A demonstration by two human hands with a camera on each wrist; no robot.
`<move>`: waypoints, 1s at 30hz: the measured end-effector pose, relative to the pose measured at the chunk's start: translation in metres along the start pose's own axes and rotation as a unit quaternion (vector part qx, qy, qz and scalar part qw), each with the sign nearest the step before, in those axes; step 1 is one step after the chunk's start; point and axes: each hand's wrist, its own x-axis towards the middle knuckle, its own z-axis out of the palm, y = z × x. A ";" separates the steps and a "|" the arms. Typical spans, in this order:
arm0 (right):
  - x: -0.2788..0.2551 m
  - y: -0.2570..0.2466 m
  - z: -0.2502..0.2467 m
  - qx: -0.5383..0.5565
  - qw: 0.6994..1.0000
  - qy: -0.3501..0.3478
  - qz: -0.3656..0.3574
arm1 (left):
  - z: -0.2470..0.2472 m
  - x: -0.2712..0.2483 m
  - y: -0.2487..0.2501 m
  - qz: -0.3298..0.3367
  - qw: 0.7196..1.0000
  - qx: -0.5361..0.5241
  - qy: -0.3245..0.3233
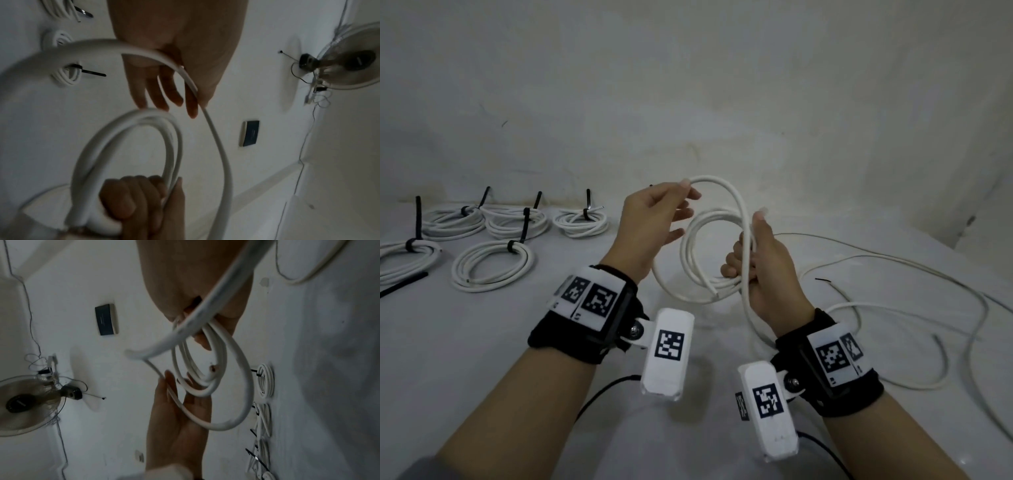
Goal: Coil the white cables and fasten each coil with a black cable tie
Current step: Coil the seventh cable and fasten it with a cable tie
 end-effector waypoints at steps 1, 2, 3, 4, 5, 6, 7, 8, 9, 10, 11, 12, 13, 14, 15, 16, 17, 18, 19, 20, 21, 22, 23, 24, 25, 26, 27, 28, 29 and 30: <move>0.000 0.001 0.002 -0.005 1.000 -0.009 0.004 | 0.002 -0.001 -0.001 0.005 1.000 0.022 -0.007; 0.000 0.003 0.003 -0.003 1.000 -0.018 0.012 | 0.004 -0.001 -0.003 0.011 0.999 0.039 -0.014; 0.000 0.004 0.004 0.001 0.999 -0.028 0.021 | 0.006 -0.003 -0.006 0.012 0.998 0.050 -0.022; 0.000 0.005 0.005 0.006 0.999 -0.036 0.030 | 0.007 -0.004 -0.007 0.007 0.998 0.054 -0.029; 0.000 0.006 0.005 0.007 0.999 -0.040 0.036 | 0.008 -0.006 -0.009 0.000 0.998 0.053 -0.033; 0.000 0.008 0.005 0.003 0.998 -0.042 0.038 | 0.009 -0.007 -0.010 -0.002 0.998 0.054 -0.033; 0.000 0.010 0.005 -0.005 0.998 -0.044 0.036 | 0.009 -0.006 -0.011 0.004 0.998 0.064 -0.030; 0.000 0.012 0.006 -0.013 0.998 -0.046 0.034 | 0.008 -0.005 -0.013 0.015 0.996 0.080 -0.027; 0.000 0.013 0.007 -0.019 0.998 -0.050 0.032 | 0.008 -0.004 -0.015 0.028 0.995 0.097 -0.028; 0.000 0.015 0.008 -0.023 0.998 -0.053 0.036 | 0.007 -0.003 -0.017 0.038 0.993 0.109 -0.029; 0.001 0.016 0.009 -0.025 0.997 -0.055 0.044 | 0.006 -0.002 -0.018 0.044 0.992 0.114 -0.028; 0.001 0.016 0.008 -0.029 0.997 -0.058 0.049 | 0.006 -0.001 -0.020 0.047 0.992 0.115 -0.026; 0.001 0.015 0.007 -0.042 0.996 -0.060 0.049 | 0.005 0.000 -0.021 0.048 0.992 0.115 -0.023; 0.002 0.013 0.005 -0.061 0.995 -0.059 0.043 | 0.005 0.000 -0.021 0.047 0.992 0.118 -0.020; 0.002 0.010 0.002 -0.084 0.994 -0.052 0.035 | 0.004 0.001 -0.021 0.047 0.991 0.124 -0.018; 0.002 0.005 -0.001 -0.106 0.993 -0.043 0.027 | 0.003 0.001 -0.022 0.048 0.990 0.128 -0.019; 0.002 -0.001 -0.005 -0.129 0.991 -0.035 0.015 | 0.002 0.002 -0.022 0.049 0.990 0.132 -0.019; 0.002 -0.007 -0.008 -0.153 0.988 -0.027 -0.002 | 0.001 0.003 -0.021 0.052 0.989 0.135 -0.021; 0.003 -0.013 -0.010 -0.187 0.982 -0.020 -0.030 | 0.001 0.003 -0.021 0.055 0.988 0.139 -0.023; 0.003 -0.017 -0.011 -0.241 0.968 -0.014 -0.068 | 0.001 0.003 -0.021 0.057 0.988 0.143 -0.026; 0.002 -0.020 -0.012 -0.307 0.945 -0.012 -0.115 | 0.001 0.002 -0.021 0.060 0.987 0.148 -0.031; 0.001 -0.021 -0.012 -0.369 0.915 -0.016 -0.161 | 0.002 0.002 -0.022 0.063 0.986 0.153 -0.035; 0.000 -0.021 -0.013 -0.414 0.889 -0.021 -0.197 | 0.002 0.002 -0.022 0.068 0.984 0.161 -0.039; 0.000 -0.021 -0.013 -0.441 0.870 -0.025 -0.216 | 0.002 0.002 -0.022 0.072 0.982 0.171 -0.043; 0.000 -0.021 -0.014 -0.457 0.860 -0.027 -0.225 | 0.002 0.003 -0.022 0.076 0.980 0.180 -0.049; 0.000 -0.021 -0.016 -0.464 0.855 -0.025 -0.231 | 0.001 0.003 -0.021 0.077 0.978 0.187 -0.058; 0.001 -0.021 -0.017 -0.466 0.852 -0.019 -0.239 | 0.001 0.002 -0.021 0.077 0.976 0.192 -0.072; 0.003 -0.022 -0.018 -0.462 0.851 -0.009 -0.250 | 0.001 0.001 -0.020 0.074 0.974 0.196 -0.090; 0.004 -0.023 -0.020 -0.454 0.852 0.002 -0.262 | 0.001 0.000 -0.020 0.071 0.972 0.196 -0.110; 0.006 -0.024 -0.021 -0.444 0.852 0.015 -0.276 | 0.001 -0.001 -0.019 0.065 0.971 0.193 -0.127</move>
